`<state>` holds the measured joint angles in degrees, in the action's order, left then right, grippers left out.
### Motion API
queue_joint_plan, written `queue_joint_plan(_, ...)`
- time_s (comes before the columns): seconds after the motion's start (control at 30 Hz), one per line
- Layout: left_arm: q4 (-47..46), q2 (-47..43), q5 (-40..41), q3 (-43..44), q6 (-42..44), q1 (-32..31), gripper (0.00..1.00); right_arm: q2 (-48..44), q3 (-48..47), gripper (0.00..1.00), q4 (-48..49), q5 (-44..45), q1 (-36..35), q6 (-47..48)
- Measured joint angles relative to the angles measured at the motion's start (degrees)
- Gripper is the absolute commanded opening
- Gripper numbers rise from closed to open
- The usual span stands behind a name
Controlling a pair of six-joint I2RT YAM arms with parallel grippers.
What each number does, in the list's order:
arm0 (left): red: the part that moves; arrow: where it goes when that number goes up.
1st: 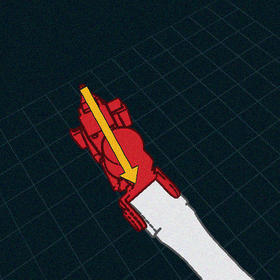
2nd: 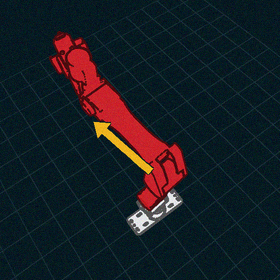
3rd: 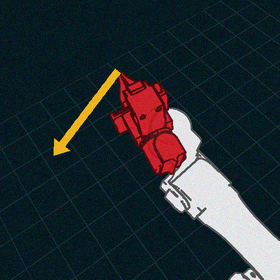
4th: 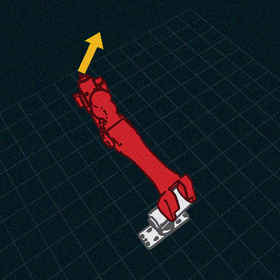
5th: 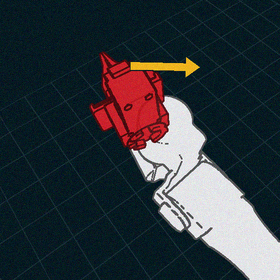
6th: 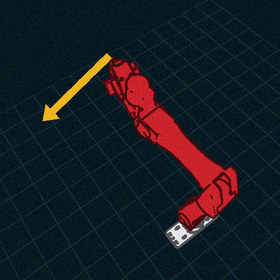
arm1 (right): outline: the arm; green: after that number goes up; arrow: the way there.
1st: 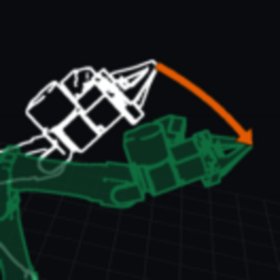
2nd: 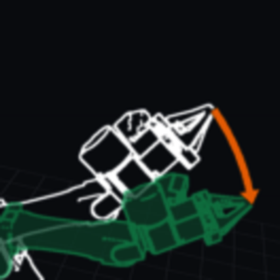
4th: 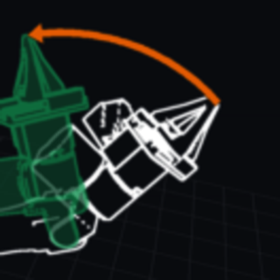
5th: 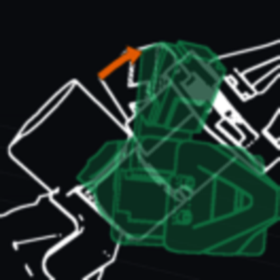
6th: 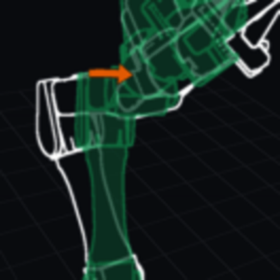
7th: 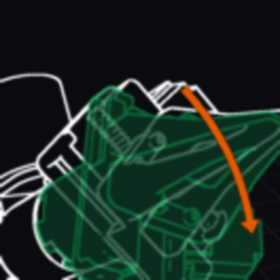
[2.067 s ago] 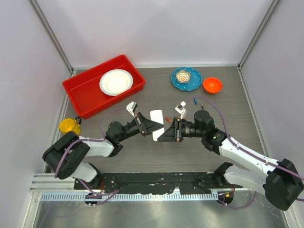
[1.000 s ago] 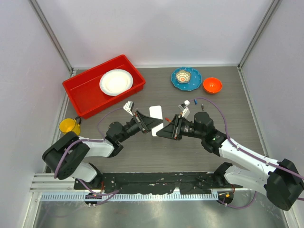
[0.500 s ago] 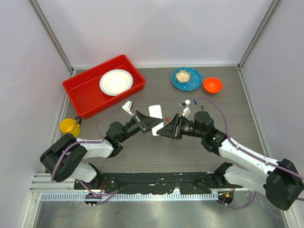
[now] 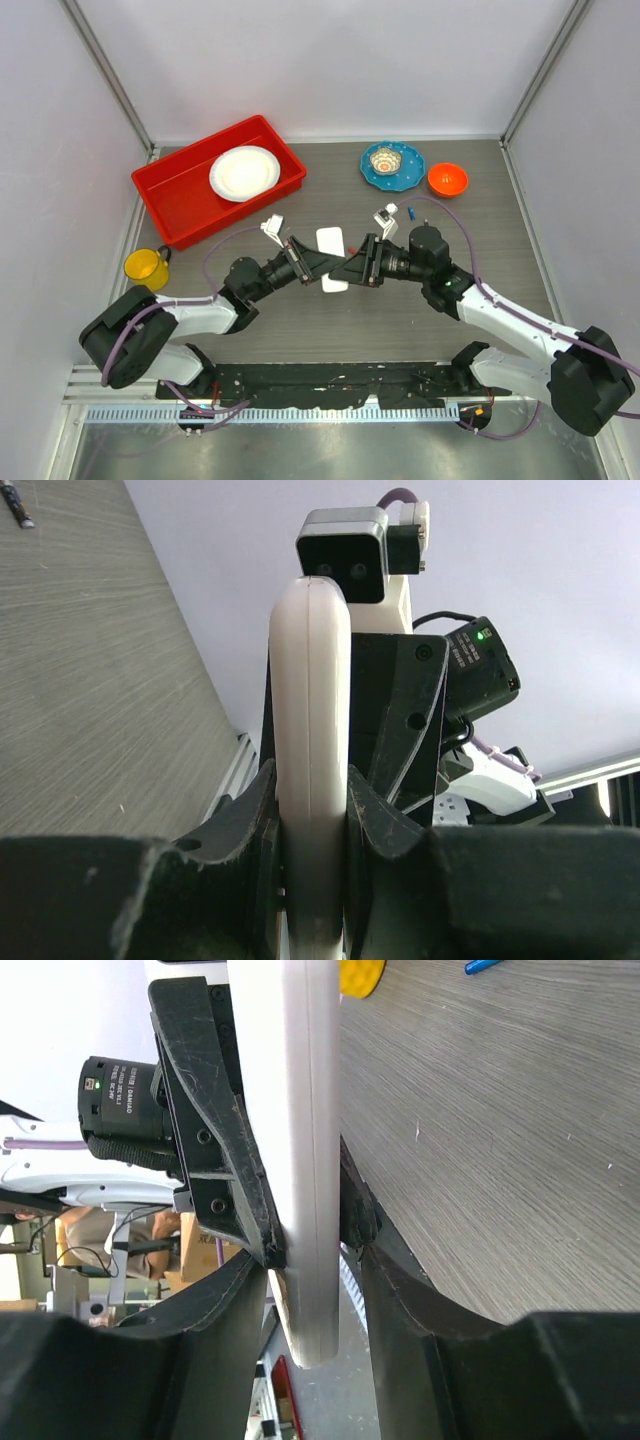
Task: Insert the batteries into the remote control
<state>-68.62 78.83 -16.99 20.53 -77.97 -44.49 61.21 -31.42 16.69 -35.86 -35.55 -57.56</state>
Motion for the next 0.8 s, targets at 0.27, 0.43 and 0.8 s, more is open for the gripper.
queue_joint_plan(0.27,-0.1,-0.6,-2.1,0.0,0.1,0.0,0.00,-2.7,-0.5,0.23,-2.1,-1.3,0.4,3.7)
queue_joint_plan(0.43,-1.9,-0.7,-2.9,-0.1,-0.3,0.2,0.02,-2.7,0.4,0.03,1.2,-3.1,0.9,2.0)
queue_joint_plan(0.8,-2.6,-0.7,-3.1,-1.0,-2.8,1.2,0.99,-2.8,-2.1,0.01,-4.6,-3.8,1.0,7.5)
